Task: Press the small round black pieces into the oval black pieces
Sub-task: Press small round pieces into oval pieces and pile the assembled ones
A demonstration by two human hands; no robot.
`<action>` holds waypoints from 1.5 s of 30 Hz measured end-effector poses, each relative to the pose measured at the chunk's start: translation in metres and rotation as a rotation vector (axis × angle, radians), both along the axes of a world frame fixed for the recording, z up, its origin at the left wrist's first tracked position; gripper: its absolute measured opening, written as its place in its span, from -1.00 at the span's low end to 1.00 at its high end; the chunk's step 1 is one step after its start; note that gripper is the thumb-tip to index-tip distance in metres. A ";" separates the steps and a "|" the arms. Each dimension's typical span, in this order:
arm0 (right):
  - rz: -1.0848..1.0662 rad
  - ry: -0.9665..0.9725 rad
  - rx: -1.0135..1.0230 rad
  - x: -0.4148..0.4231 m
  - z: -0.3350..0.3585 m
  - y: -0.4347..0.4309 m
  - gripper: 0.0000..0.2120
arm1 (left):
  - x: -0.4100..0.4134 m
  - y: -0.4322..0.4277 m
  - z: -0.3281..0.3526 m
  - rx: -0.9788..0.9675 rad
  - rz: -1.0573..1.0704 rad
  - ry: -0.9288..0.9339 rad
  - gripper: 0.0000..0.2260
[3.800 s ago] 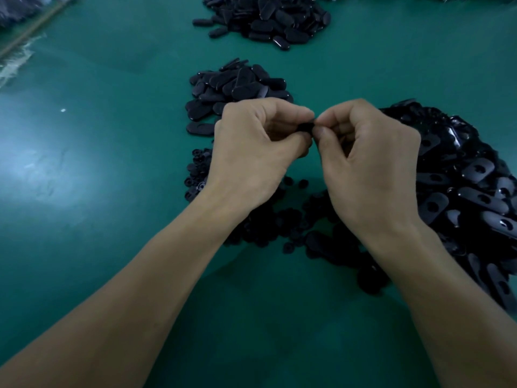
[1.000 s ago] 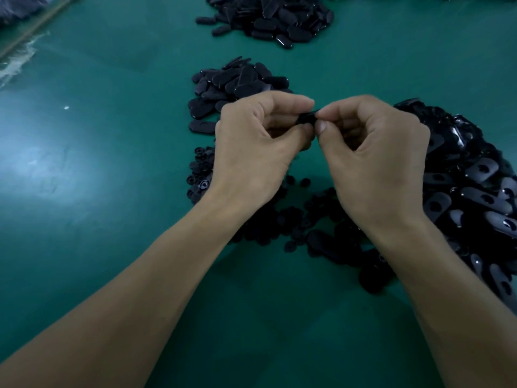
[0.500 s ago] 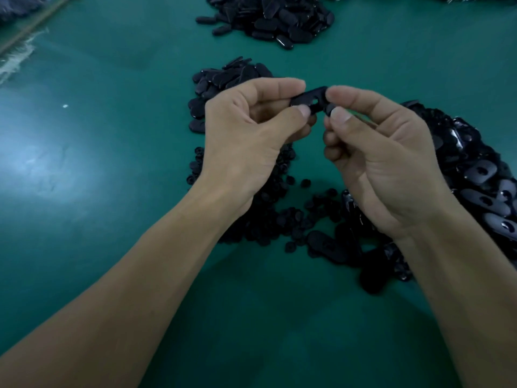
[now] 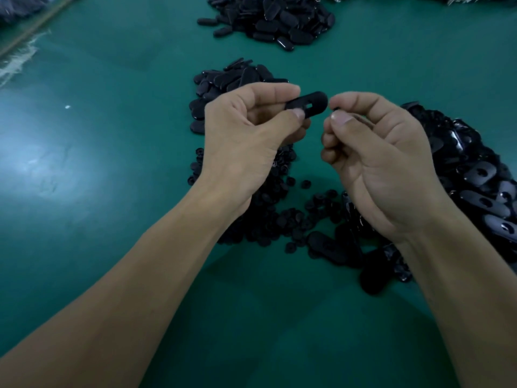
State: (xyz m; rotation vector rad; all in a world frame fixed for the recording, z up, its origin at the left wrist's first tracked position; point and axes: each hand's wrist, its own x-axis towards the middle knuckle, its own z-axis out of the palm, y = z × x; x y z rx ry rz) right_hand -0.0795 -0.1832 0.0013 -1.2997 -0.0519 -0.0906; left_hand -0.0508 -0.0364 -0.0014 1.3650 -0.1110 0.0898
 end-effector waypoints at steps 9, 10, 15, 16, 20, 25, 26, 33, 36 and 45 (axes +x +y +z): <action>-0.018 -0.086 -0.101 0.001 0.002 -0.002 -0.79 | 0.001 0.001 0.000 0.018 -0.005 -0.011 -0.83; -0.045 -0.099 -0.141 0.001 0.002 -0.002 -0.78 | 0.001 0.001 0.000 0.031 -0.006 -0.022 -0.83; -0.290 -0.182 -0.508 -0.001 0.000 -0.002 -0.82 | -0.002 -0.001 -0.002 0.178 0.016 -0.107 -0.81; -0.316 -0.194 -0.550 -0.001 0.000 -0.002 -0.79 | -0.002 -0.001 -0.002 0.216 0.021 -0.125 -0.81; -0.334 -0.240 -0.654 -0.003 0.001 -0.001 -0.67 | -0.004 -0.001 -0.003 0.331 0.028 -0.187 -0.76; -0.309 -0.279 -0.753 -0.003 0.003 -0.002 -0.62 | -0.004 -0.002 -0.004 0.413 0.031 -0.242 -0.74; -0.303 -0.282 -0.759 -0.003 0.003 -0.002 -0.62 | -0.004 -0.002 -0.005 0.418 0.030 -0.243 -0.75; -0.293 -0.319 -0.864 -0.004 0.003 -0.003 -0.66 | -0.004 -0.002 -0.006 0.471 0.016 -0.274 -0.75; -0.277 -0.332 -0.962 -0.005 0.003 -0.003 -0.73 | -0.004 -0.002 -0.007 0.547 0.012 -0.299 -0.79; -0.306 -0.154 -0.888 -0.004 0.002 -0.001 -0.61 | -0.005 -0.001 -0.005 0.632 -0.018 -0.323 -0.79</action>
